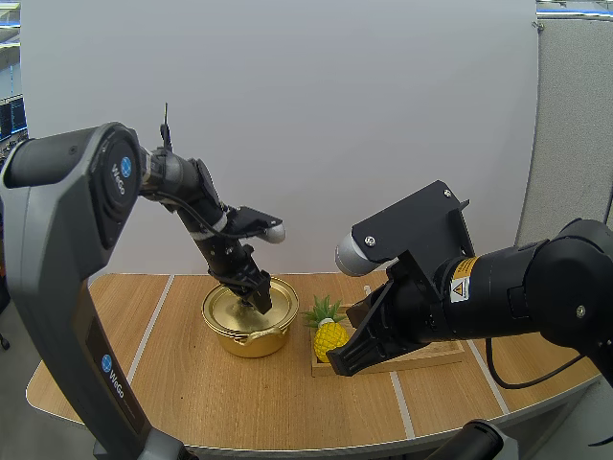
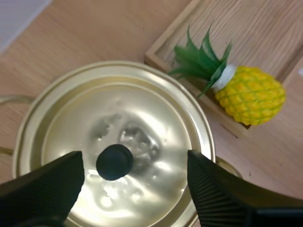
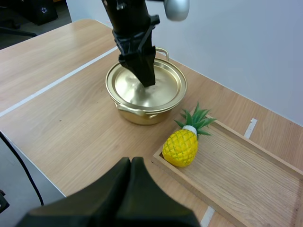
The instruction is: Open the pot, put the grape inside, and close it
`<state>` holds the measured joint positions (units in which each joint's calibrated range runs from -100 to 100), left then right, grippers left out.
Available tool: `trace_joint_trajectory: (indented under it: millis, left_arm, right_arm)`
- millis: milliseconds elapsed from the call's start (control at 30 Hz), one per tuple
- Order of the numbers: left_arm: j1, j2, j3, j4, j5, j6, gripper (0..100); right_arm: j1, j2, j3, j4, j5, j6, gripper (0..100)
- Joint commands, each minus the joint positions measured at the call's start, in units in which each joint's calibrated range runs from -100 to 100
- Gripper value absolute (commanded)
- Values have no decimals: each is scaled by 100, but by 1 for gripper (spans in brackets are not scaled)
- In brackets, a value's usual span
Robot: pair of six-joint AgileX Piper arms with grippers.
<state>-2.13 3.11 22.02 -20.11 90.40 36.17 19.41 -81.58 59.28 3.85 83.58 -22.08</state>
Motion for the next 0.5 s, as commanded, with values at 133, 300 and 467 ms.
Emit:
trace_joint_trajectory:
  millis: [133, 300, 467]
  left_arm:
    - [-5, -1775, -791, -35, 960, -210, 100]
    - [-5, -2989, -871, -35, 960, -254, 100]
    - [-5, -4080, -871, -35, 960, -334, 100]
  right_arm:
    - [-30, -50, 17, -74, 18, -52, 0]
    - [-53, -50, 17, -118, -36, -52, 0]
    - [-119, -50, 17, -118, -36, -52, 0]
